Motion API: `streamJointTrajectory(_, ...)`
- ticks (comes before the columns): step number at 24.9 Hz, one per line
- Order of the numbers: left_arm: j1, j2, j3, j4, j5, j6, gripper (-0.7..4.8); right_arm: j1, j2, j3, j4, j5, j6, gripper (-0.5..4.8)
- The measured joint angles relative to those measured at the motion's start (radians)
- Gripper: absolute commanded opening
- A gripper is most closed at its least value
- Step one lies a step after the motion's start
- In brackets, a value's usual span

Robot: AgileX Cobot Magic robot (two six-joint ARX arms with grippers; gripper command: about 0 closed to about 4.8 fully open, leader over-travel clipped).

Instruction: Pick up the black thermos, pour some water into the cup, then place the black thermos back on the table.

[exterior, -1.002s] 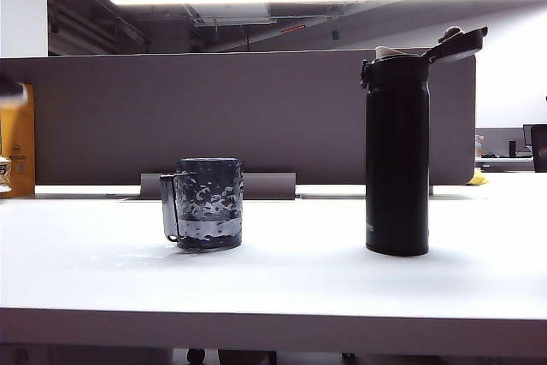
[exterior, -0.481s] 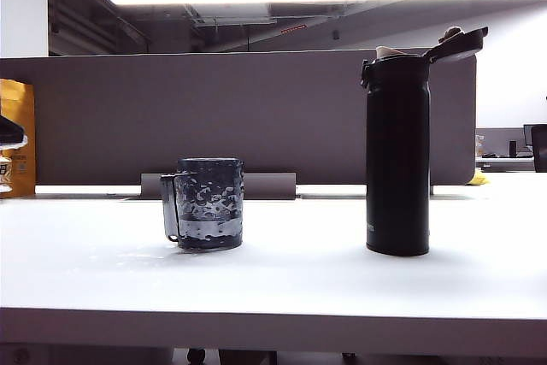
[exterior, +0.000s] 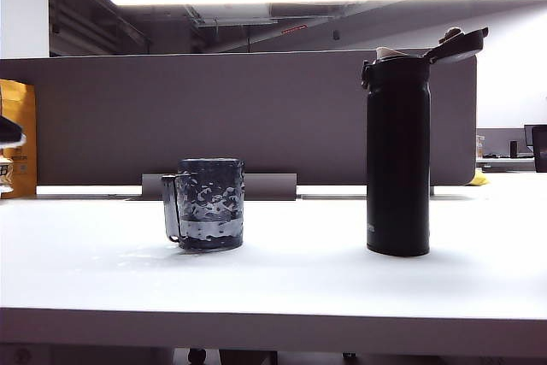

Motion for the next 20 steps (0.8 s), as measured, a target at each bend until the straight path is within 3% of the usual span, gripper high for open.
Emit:
streamJointTrajectory(3,0.080,0.001,0.000,0.002,0.033,0.000,-0.02,-0.092,0.004,0.000,0.008,-0.003,0.002,0.03)
streamJointTrajectory(6,0.228,0.001,0.000,0.000,0.095,0.000,-0.02,-0.214,0.004,0.000,0.009,-0.003,0.002,0.03)
streamJointTrajectory(12,0.525,-0.022,0.000,-0.006,0.111,0.000,-0.02,-0.467,0.004,0.000,0.010,0.004,0.002,0.03)
streamJointTrajectory(16,0.634,-0.063,0.003,0.008,0.111,0.000,-0.02,-0.538,0.003,0.000,0.011,0.004,0.002,0.03)
streamJointTrajectory(20,0.635,-0.065,0.000,0.007,0.103,0.000,-0.02,-0.533,0.003,0.000,0.010,0.003,0.002,0.03)
